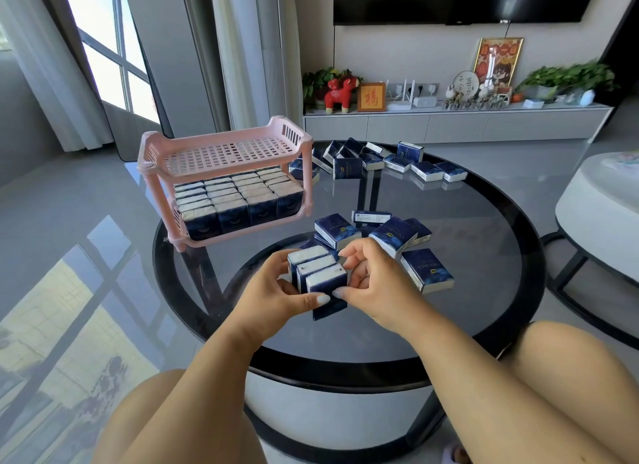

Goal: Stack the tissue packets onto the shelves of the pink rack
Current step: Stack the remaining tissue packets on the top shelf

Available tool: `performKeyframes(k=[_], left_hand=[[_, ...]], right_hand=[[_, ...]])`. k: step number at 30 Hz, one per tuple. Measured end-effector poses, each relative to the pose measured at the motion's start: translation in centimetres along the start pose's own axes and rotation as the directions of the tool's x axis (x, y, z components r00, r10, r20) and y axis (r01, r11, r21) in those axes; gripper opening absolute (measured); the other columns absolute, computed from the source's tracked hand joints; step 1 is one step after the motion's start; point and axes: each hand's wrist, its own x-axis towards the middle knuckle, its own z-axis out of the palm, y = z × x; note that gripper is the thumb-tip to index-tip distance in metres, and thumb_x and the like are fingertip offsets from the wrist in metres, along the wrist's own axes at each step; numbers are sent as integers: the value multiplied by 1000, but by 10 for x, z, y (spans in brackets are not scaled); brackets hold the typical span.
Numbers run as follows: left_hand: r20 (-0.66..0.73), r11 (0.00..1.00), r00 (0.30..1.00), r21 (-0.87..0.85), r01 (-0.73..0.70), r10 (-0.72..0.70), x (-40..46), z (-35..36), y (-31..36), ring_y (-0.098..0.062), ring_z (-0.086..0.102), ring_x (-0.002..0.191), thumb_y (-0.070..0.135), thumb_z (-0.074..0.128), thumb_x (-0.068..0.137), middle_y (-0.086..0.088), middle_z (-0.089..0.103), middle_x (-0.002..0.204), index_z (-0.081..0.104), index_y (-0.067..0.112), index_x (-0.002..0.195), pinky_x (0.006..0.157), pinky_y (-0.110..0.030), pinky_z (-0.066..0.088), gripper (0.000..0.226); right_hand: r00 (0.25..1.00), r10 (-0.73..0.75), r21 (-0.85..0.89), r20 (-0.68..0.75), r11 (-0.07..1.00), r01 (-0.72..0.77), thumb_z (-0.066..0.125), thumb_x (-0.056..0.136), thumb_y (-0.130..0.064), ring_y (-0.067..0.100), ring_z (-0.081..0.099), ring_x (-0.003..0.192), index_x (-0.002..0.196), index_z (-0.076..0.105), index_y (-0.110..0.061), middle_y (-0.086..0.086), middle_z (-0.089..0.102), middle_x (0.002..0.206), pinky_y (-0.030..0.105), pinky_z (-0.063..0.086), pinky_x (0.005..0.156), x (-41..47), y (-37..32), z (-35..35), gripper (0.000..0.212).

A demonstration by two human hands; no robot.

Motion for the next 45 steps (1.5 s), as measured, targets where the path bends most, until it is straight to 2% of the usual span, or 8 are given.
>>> performKeyframes(k=[3, 10, 17, 22, 29, 33, 38, 45], left_hand=[[-40, 999, 999, 36, -17, 18, 0, 4, -3, -2, 55, 59, 10, 86, 68, 2, 60, 119, 51, 24, 124, 62, -19, 51, 68], [-51, 987, 998, 153, -39, 48, -2, 10, -3, 1, 64, 69, 14, 86, 69, 18, 62, 109, 46, 26, 124, 64, -16, 50, 69], [-78, 976, 996, 214, -31, 49, -3, 11, -3, -3, 68, 87, 20, 88, 68, 14, 65, 108, 47, 26, 124, 79, -25, 57, 70], [-130, 978, 988, 203, -55, 83, 3, 1, 15, -8, 69, 86, 20, 89, 65, 12, 70, 97, 54, 30, 111, 76, -27, 58, 59], [-212, 969, 967, 231, -92, 143, 41, -32, 73, -3, 68, 79, 18, 90, 62, 9, 72, 91, 60, 23, 101, 72, -23, 55, 50], [-300, 944, 930, 310, -116, 212, 77, -63, 109, 1, 61, 91, 24, 90, 63, 13, 66, 99, 58, 23, 107, 78, -19, 47, 54], [-346, 940, 914, 330, -93, 212, 132, -101, 130, -12, 64, 98, 24, 91, 61, 4, 68, 105, 58, 16, 114, 88, -28, 49, 63], [-326, 964, 938, 264, -30, 118, 198, -128, 123, -15, 64, 93, 19, 89, 65, 2, 66, 102, 54, 17, 112, 77, -28, 51, 59]], right_hand=[[998, 55, 226, 3, 973, -54, 65, 77, -30, 9, 54, 101, 114, 49, -28, -6, 52, 111, 21, 42, 84, -4, 2, 3, 40], [967, 148, 615, 206, 750, -245, 46, 53, -94, 2, 39, 131, 131, 41, -48, -17, 44, 141, 38, 23, 116, -3, 5, 31, 91], [968, 129, 642, 215, 728, -239, 47, 50, -95, 3, 44, 128, 116, 46, -57, -18, 48, 137, 39, 25, 116, -4, 1, 37, 76], [982, 39, 630, 185, 762, -149, 39, 59, -94, 1, 29, 138, 142, 33, -43, -18, 34, 149, 41, 16, 118, 7, -8, 28, 97], [991, -99, 637, 94, 771, 17, 32, 77, -83, 9, 40, 134, 135, 43, -44, -13, 48, 141, 41, 27, 114, 60, -44, 10, 71], [999, 21, 620, -35, 785, 5, 28, 71, -82, 5, 42, 130, 120, 49, -43, -14, 51, 134, 40, 24, 116, 104, -49, -4, 66], [981, 185, 510, -61, 851, -129, 20, 62, -89, 16, 32, 138, 147, 28, -28, -2, 34, 151, 44, 22, 116, 159, -40, -14, 105], [968, 245, 453, 51, 858, -241, 15, 76, -81, 18, 32, 137, 144, 31, -30, -5, 38, 148, 38, 21, 113, 200, -28, 3, 86]])
